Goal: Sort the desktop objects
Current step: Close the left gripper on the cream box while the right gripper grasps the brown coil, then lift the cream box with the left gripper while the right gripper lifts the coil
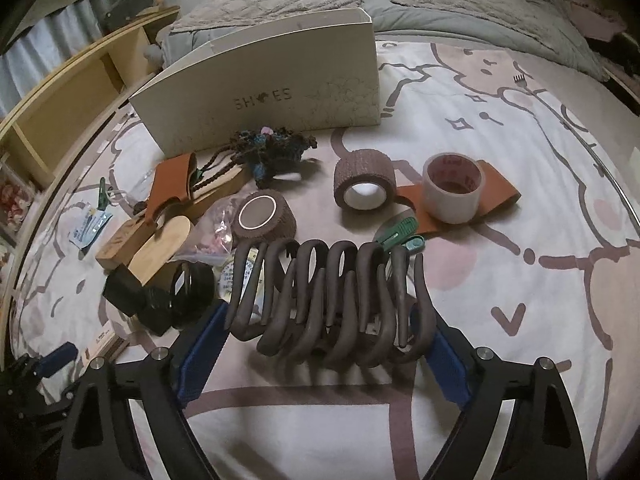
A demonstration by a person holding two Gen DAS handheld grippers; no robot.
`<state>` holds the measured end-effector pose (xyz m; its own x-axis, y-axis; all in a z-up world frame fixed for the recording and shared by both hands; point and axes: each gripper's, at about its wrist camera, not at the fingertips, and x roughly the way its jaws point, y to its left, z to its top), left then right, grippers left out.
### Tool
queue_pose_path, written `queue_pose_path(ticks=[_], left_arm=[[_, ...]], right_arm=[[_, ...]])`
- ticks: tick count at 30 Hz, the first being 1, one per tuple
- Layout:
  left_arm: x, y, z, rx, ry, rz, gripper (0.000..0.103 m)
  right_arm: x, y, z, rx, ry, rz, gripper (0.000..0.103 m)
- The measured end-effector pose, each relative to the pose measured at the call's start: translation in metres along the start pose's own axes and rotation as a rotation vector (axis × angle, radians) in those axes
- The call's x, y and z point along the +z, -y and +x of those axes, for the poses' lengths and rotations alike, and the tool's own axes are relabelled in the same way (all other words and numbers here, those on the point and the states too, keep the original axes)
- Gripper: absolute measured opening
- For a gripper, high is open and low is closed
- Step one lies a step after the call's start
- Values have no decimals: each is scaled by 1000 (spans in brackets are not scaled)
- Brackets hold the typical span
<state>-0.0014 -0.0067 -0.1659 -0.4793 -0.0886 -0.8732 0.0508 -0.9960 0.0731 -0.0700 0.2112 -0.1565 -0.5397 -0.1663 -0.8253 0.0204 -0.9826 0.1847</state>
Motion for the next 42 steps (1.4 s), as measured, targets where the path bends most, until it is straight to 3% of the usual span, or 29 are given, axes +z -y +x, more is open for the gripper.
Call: queue_pose_path(ticks=[8, 13, 14, 16, 21, 25, 36, 40, 42], left_arm=[[8, -20, 2, 101, 11, -25, 62], [7, -21, 2, 93, 20, -42, 63], [7, -21, 0, 89, 28, -41, 66], [9, -20, -5, 86, 53, -41, 84], [14, -14, -20, 42, 125, -43, 89], [15, -3, -20, -18, 138, -36, 89], [14, 13, 9, -36, 102, -81, 89], [14, 12, 12, -52, 86, -117, 75], [14, 12, 14, -44, 77, -118, 74]], right_arm=[[-3, 1, -2, -2, 14, 9, 90], [-6, -1, -2, -13, 24, -2, 90], [-6, 0, -2, -6, 30, 8, 90], [-7, 3, -3, 3, 34, 20, 90], [-7, 4, -5, 29, 37, 29, 90], [-9, 1, -8, 42, 48, 10, 90], [-14, 4, -6, 75, 31, 35, 90], [-16, 6, -5, 89, 33, 58, 90], [-17, 7, -4, 95, 31, 62, 90]])
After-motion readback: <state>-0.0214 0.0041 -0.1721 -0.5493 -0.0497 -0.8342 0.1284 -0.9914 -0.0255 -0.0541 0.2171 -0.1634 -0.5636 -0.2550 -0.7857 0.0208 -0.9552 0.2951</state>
